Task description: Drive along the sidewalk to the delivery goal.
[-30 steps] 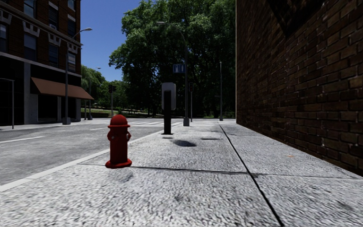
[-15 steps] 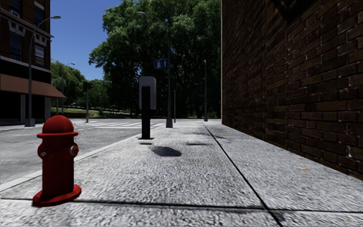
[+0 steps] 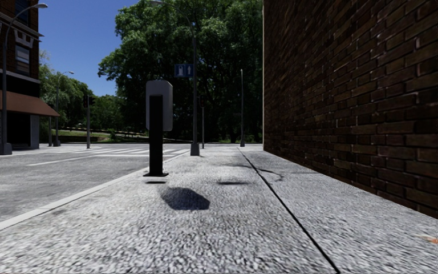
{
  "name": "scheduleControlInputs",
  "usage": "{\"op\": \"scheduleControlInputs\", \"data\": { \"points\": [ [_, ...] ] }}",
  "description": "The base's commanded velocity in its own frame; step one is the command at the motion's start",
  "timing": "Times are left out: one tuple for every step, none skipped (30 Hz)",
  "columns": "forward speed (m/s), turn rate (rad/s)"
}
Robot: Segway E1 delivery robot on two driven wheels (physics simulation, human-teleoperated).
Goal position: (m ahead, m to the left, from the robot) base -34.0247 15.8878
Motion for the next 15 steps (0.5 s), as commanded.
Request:
{"op": "scheduleControlInputs", "data": {
  "points": [
    [1.92, 0.0],
    [1.92, 0.0],
    [1.92, 0.0],
    [1.92, 0.0],
    [1.92, 0.0],
    [1.92, 0.0],
    [1.92, 0.0],
    [1.92, 0.0],
    [1.92, 0.0],
    [1.92, 0.0],
    [1.92, 0.0],
    [1.92, 0.0],
    [1.92, 0.0],
    [1.92, 0.0],
    [1.92, 0.0]
  ]
}}
